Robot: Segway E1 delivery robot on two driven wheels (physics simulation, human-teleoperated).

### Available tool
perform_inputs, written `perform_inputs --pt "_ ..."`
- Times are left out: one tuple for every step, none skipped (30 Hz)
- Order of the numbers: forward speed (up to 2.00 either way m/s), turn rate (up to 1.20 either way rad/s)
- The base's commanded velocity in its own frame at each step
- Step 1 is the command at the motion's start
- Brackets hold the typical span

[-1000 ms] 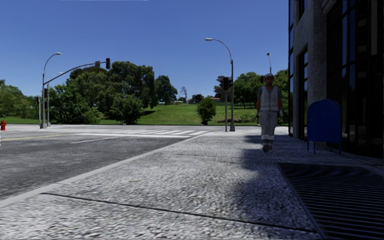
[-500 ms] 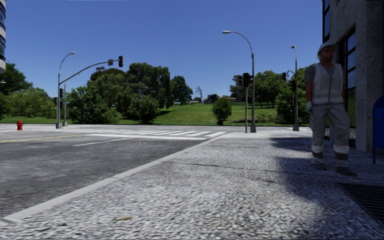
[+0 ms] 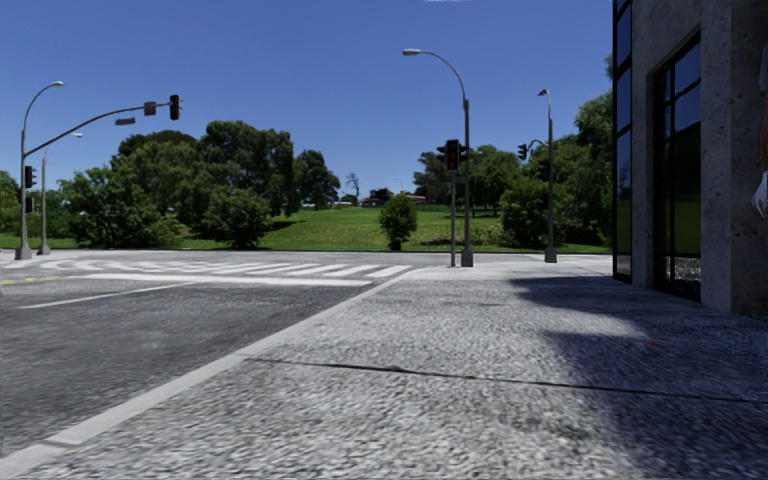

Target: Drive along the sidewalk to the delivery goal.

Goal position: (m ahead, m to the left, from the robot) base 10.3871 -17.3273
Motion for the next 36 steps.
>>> perform_inputs --pt "2.00 -0.62" --pt "2.00 -0.62" --pt "2.00 -0.62" --pt "2.00 -0.62" --pt "2.00 -0.62" --pt "2.00 -0.62" --pt "2.00 -0.62" --pt "2.00 -0.62" --pt "2.00 -0.62" --pt "2.00 -0.62" --pt "2.00 -0.62" --pt "2.00 -0.62" --pt "2.00 -0.62" --pt "2.00 -0.62" --pt "2.00 -0.62" --pt "2.00 -0.61" --pt "2.00 -0.61" --pt "2.00 -0.59" --pt "2.00 -0.53" --pt "2.00 -0.53" --pt "2.00 -0.41" --pt "2.00 -0.30" --pt "2.00 -0.06" --pt "2.00 0.00" --pt "2.00 0.00" --pt "2.00 0.00" --pt "2.00 0.00" --pt "2.00 0.00" --pt "2.00 0.00" --pt "2.00 0.00" --pt "2.00 0.00" --pt "2.00 0.00" --pt "2.00 0.00" --pt "2.00 0.00" --pt "2.00 0.00" --pt "2.00 0.00"
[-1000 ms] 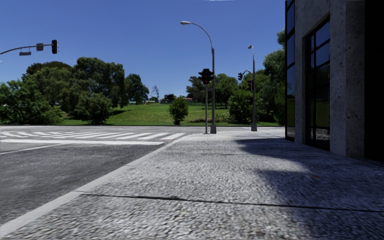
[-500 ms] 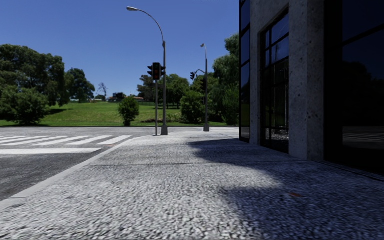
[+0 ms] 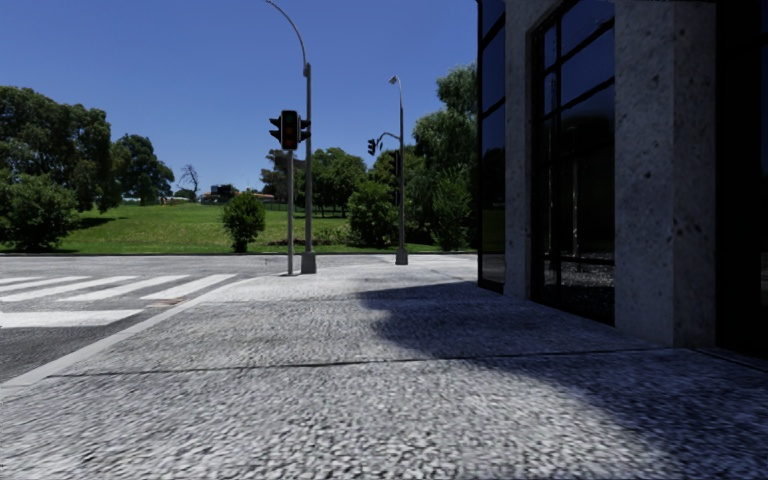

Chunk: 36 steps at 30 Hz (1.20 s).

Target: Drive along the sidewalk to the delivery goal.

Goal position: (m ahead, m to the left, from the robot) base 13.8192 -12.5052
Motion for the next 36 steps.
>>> perform_inputs --pt "2.00 0.00" --pt "2.00 0.00" --pt "2.00 0.00" --pt "2.00 0.00" --pt "2.00 0.00" --pt "2.00 0.00" --pt "2.00 0.00" --pt "2.00 0.00" --pt "2.00 0.00" --pt "2.00 0.00" --pt "2.00 0.00" --pt "2.00 0.00" --pt "2.00 0.00" --pt "2.00 0.00" --pt "2.00 0.00" --pt "2.00 0.00" --pt "2.00 0.00" --pt "2.00 0.00" --pt "2.00 0.00" --pt "2.00 0.00" --pt "2.00 0.00" --pt "2.00 0.00" --pt "2.00 0.00" --pt "2.00 0.00" --pt "2.00 0.00" --pt "2.00 0.00" --pt "2.00 0.00" --pt "2.00 0.00" --pt "2.00 0.00" --pt "2.00 0.00" --pt "2.00 0.00" --pt "2.00 0.00" --pt "2.00 0.00" --pt "2.00 0.00" --pt "2.00 0.00" --pt "2.00 0.00"
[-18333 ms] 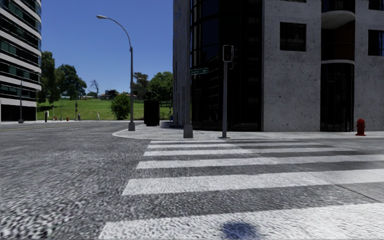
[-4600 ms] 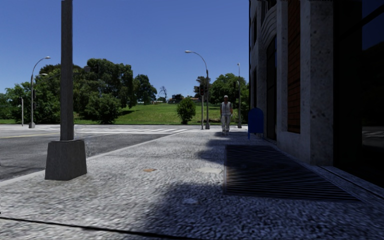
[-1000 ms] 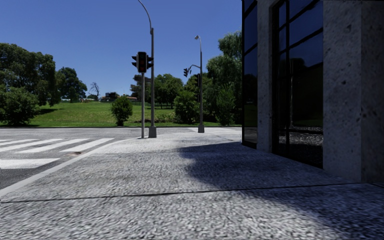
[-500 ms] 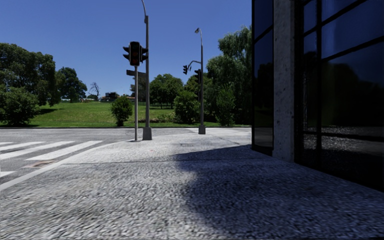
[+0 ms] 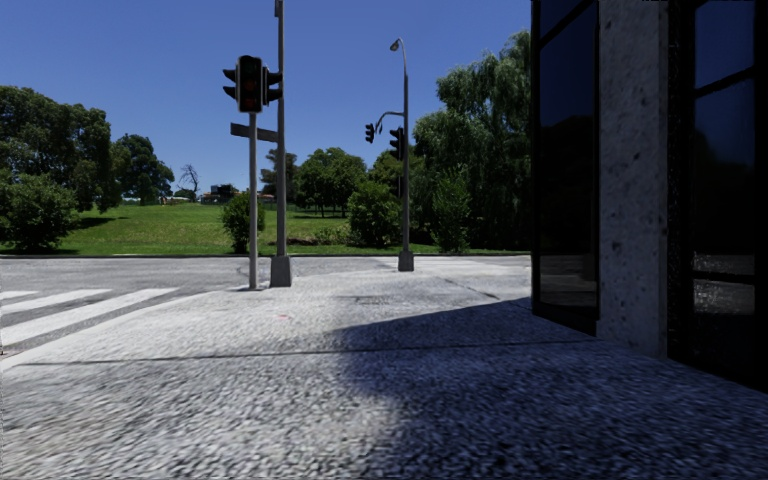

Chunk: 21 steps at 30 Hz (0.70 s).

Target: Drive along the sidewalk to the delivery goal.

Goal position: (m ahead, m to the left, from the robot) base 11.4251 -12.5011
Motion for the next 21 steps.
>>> perform_inputs --pt "2.00 0.00" --pt "2.00 0.00" --pt "2.00 0.00" --pt "2.00 0.00" --pt "2.00 0.00" --pt "2.00 0.00" --pt "2.00 0.00" --pt "2.00 0.00" --pt "2.00 0.00" --pt "2.00 0.00" --pt "2.00 0.00" --pt "2.00 0.00" --pt "2.00 0.00" --pt "2.00 0.00" --pt "2.00 0.00" --pt "2.00 0.00" --pt "2.00 0.00" --pt "2.00 0.00" --pt "2.00 0.00" --pt "2.00 0.00" --pt "2.00 0.00"
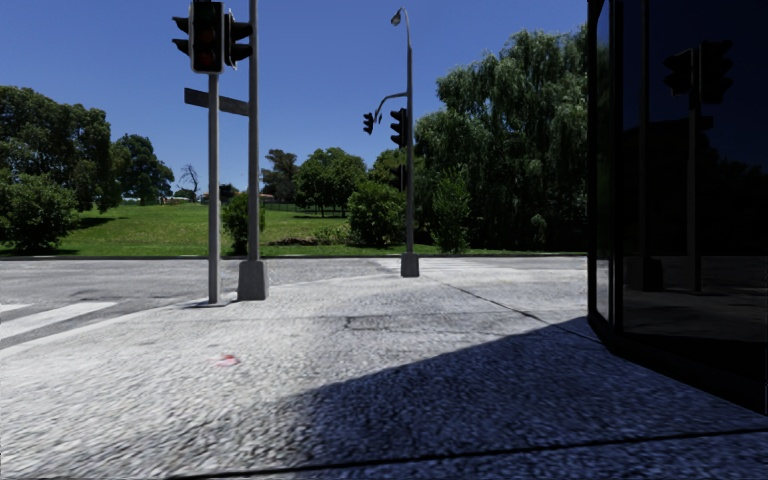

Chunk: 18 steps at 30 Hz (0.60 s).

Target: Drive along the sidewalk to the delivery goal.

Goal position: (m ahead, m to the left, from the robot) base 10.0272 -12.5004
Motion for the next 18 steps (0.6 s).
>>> perform_inputs --pt "2.00 0.00" --pt "2.00 0.00" --pt "2.00 0.00" --pt "2.00 0.00" --pt "2.00 0.00" --pt "2.00 0.00" --pt "2.00 0.00" --pt "2.00 0.00" --pt "2.00 0.00" --pt "2.00 0.00" --pt "2.00 0.00" --pt "2.00 -0.14" --pt "2.00 -0.30" --pt "2.00 -0.30" --pt "2.00 -0.37" --pt "2.00 -0.40" --pt "2.00 -0.40" --pt "2.00 -0.40"
